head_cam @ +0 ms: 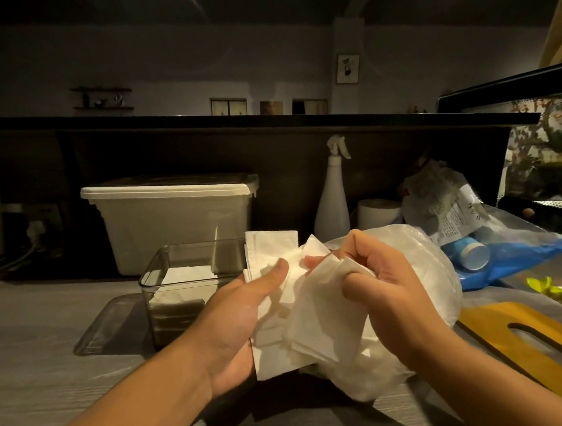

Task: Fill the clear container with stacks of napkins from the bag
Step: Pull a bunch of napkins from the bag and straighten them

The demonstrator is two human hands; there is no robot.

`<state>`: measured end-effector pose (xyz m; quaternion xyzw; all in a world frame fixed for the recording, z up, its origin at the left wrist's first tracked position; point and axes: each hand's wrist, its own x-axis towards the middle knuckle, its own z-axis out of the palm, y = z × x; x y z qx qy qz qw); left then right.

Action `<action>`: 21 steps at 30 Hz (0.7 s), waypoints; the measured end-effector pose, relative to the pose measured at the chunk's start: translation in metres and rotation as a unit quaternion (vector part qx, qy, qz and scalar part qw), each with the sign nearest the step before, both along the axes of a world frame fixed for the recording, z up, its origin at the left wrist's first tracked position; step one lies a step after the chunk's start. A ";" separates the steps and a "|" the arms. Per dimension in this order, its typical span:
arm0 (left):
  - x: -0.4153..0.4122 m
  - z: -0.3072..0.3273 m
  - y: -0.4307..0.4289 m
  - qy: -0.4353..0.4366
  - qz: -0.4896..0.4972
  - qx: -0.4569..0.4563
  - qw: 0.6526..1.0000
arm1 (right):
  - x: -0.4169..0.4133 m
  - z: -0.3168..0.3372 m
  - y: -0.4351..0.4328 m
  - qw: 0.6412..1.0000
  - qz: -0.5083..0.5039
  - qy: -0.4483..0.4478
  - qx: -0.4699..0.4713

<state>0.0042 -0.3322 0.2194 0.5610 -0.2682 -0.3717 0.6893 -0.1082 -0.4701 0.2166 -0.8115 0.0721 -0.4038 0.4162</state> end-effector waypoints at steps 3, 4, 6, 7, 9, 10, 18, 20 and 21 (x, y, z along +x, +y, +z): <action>0.001 -0.002 0.000 -0.011 0.029 0.010 0.999 | 0.000 0.000 0.001 1.000 0.020 -0.004 0.002; 0.001 -0.001 0.000 -0.014 0.036 0.013 0.999 | 0.000 0.001 0.002 1.000 0.019 -0.009 0.002; 0.001 -0.001 0.000 -0.015 0.043 0.003 0.999 | 0.000 0.002 0.000 1.000 0.004 -0.020 0.015; 0.002 0.000 0.000 -0.014 0.044 -0.004 0.999 | 0.001 0.003 -0.002 0.999 -0.006 -0.024 0.031; 0.003 0.001 -0.001 -0.023 0.036 -0.015 0.999 | 0.001 0.003 -0.008 0.998 -0.016 -0.023 0.062; 0.004 0.002 0.000 -0.031 0.029 -0.018 0.999 | 0.002 0.003 -0.009 0.997 -0.012 -0.022 0.076; 0.004 0.002 0.000 -0.031 0.013 -0.042 0.999 | 0.004 0.000 -0.007 0.988 -0.032 -0.054 0.143; 0.005 0.002 0.000 -0.023 0.023 -0.038 0.999 | 0.004 -0.001 -0.009 0.983 -0.047 -0.068 0.164; 0.005 0.003 -0.001 -0.020 0.030 -0.037 0.999 | 0.004 -0.001 -0.009 0.981 -0.058 -0.074 0.171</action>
